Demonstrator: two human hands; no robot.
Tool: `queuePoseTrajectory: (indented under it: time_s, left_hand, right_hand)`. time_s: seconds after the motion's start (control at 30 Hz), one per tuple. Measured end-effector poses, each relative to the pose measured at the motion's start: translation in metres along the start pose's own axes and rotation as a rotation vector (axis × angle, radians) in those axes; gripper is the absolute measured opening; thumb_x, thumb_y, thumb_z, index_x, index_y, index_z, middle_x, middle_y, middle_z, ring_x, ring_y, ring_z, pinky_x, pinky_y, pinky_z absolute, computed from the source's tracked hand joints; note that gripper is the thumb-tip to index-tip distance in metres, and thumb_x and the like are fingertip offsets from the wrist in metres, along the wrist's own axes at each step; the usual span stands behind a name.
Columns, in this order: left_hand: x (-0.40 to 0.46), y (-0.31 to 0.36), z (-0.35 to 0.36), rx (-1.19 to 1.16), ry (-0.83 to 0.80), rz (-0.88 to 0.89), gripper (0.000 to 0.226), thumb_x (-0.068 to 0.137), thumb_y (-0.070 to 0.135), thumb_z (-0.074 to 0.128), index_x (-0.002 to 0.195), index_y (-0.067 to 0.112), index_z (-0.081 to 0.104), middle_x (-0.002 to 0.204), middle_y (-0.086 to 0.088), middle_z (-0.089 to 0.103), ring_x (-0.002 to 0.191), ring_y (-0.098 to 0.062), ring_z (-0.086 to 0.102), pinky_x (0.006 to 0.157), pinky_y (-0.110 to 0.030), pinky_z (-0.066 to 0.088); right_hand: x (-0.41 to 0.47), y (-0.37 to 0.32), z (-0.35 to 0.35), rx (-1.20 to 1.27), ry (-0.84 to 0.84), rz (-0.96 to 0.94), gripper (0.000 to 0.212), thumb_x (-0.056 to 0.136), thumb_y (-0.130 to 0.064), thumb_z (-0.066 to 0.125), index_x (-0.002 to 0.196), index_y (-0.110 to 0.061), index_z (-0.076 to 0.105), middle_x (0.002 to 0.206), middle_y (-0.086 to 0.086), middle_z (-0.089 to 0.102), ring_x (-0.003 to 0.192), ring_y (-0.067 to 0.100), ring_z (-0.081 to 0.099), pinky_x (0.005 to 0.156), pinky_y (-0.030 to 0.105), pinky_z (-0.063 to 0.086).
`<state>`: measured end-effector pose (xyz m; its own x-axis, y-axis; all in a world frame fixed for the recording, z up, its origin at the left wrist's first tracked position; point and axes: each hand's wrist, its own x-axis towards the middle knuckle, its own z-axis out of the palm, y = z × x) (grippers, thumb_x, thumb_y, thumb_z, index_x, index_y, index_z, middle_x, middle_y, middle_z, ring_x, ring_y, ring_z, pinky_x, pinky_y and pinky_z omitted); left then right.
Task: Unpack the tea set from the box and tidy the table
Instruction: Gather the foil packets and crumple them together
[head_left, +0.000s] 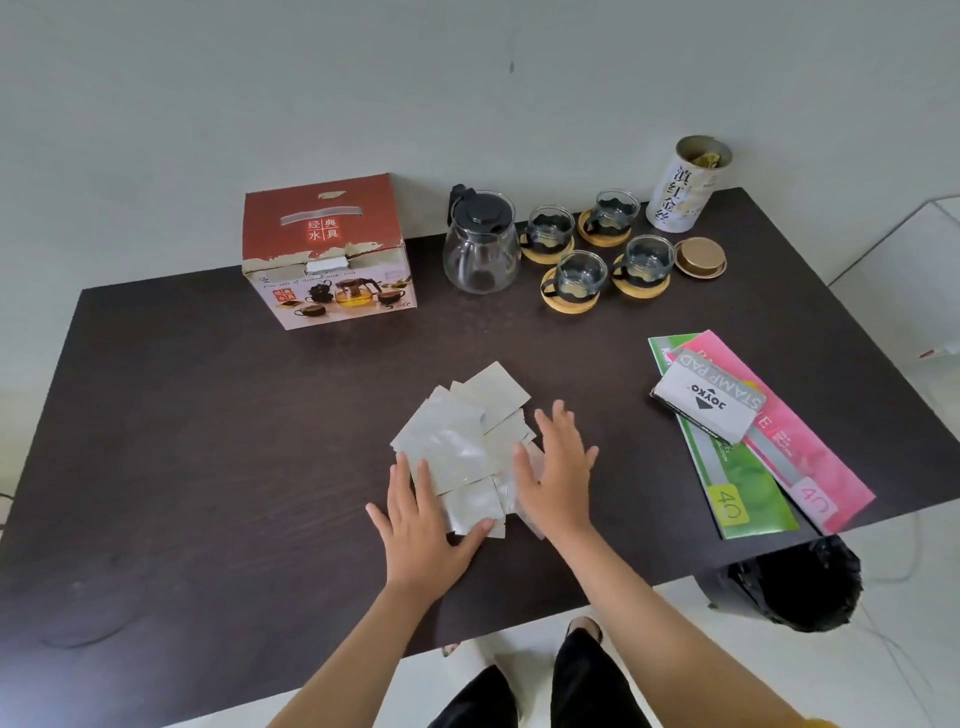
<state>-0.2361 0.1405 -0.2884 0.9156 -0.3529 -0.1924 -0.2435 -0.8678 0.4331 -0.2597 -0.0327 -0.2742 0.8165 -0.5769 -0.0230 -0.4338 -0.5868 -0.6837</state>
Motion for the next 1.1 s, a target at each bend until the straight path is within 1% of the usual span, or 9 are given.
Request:
queuePoseTrajectory:
  time_s: [0.1,0.17,0.33,0.47,0.6,0.67,0.8,0.97,1.1]
  left_hand:
    - [0.011,-0.010,-0.013,-0.073,0.083,-0.064,0.108,0.072,0.079,0.033,0.150,0.009,0.007,0.159,-0.009,-0.009,0.146,-0.026,-0.008,0.110,-0.063,-0.001]
    - [0.020,-0.009,-0.016,-0.106,0.087,-0.125,0.105,0.074,0.077,0.024,0.150,0.006,0.007,0.159,-0.008,-0.008,0.146,-0.025,-0.009,0.111,-0.060,-0.002]
    - [0.025,0.029,0.000,-0.345,0.032,-0.106,0.096,0.077,0.069,0.010,0.150,0.008,0.002,0.159,-0.004,-0.007,0.145,-0.017,-0.015,0.113,-0.053,-0.011]
    - [0.018,0.035,0.002,-0.644,0.075,-0.053,0.087,0.083,0.066,0.019,0.150,0.015,0.001,0.157,0.008,-0.001,0.142,-0.004,-0.012,0.118,-0.049,-0.007]
    - [0.011,0.005,-0.009,-0.421,0.170,-0.080,0.095,0.078,0.070,0.032,0.150,0.011,0.011,0.159,-0.002,0.006,0.146,-0.013,-0.002,0.115,-0.051,-0.008]
    - [0.005,-0.007,-0.009,-0.222,0.114,-0.042,0.113,0.068,0.082,0.039,0.150,0.010,0.010,0.159,0.000,0.001,0.147,-0.017,-0.003,0.113,-0.048,-0.010]
    - [0.001,-0.011,-0.004,0.141,-0.012,0.068,0.134,0.055,0.097,0.035,0.151,0.009,0.001,0.159,-0.002,-0.008,0.146,-0.019,-0.008,0.112,-0.052,-0.008]
    - [0.006,-0.008,-0.007,0.189,-0.051,0.044,0.135,0.054,0.098,0.032,0.150,0.009,-0.001,0.159,-0.003,-0.009,0.146,-0.019,-0.008,0.113,-0.056,-0.001]
    - [0.005,-0.007,-0.006,0.172,-0.048,0.041,0.132,0.056,0.096,0.035,0.149,0.005,0.012,0.159,-0.007,0.006,0.146,-0.023,0.007,0.110,-0.061,0.015]
  right_hand:
    - [-0.014,0.029,-0.017,-0.048,0.178,0.252,0.057,0.097,-0.036,0.049,0.147,-0.012,0.035,0.161,0.009,0.015,0.149,0.023,0.008,0.113,0.062,0.002]
    - [-0.023,0.036,-0.017,-0.053,0.169,0.390,0.062,0.098,-0.037,0.045,0.149,-0.007,0.028,0.161,0.012,0.012,0.149,0.024,0.006,0.115,0.059,0.000]
    - [-0.036,0.001,0.015,0.101,-0.033,0.272,0.077,0.092,-0.056,0.019,0.153,-0.009,0.016,0.162,0.005,0.007,0.149,0.016,-0.002,0.117,0.044,-0.009]
    - [-0.035,-0.025,0.015,0.361,-0.103,0.182,0.062,0.101,-0.040,0.035,0.152,-0.009,0.017,0.160,0.004,0.018,0.148,0.014,0.011,0.121,0.033,0.011]
    - [0.009,-0.022,-0.006,0.236,0.190,0.139,0.054,0.095,-0.028,0.054,0.140,-0.001,0.039,0.144,0.015,0.043,0.138,0.029,0.034,0.114,0.042,0.028]
    - [0.047,-0.023,-0.013,0.099,0.100,0.068,0.065,0.090,-0.035,0.059,0.143,-0.005,0.036,0.148,0.015,0.039,0.139,0.032,0.032,0.114,0.050,0.022]
    - [0.119,-0.033,-0.008,-0.140,-0.241,0.054,0.081,0.089,-0.050,0.054,0.153,-0.019,0.016,0.162,0.004,0.007,0.149,0.027,0.002,0.114,0.061,0.000]
    - [0.118,-0.031,0.018,-0.220,-0.434,0.025,0.074,0.093,-0.058,0.040,0.153,-0.023,0.014,0.163,-0.001,-0.002,0.149,0.023,-0.007,0.113,0.060,-0.005]
    - [0.054,-0.023,0.031,-0.095,-0.413,-0.142,0.063,0.094,-0.050,0.044,0.148,-0.021,0.027,0.161,-0.003,0.014,0.150,0.021,0.002,0.114,0.057,-0.005]
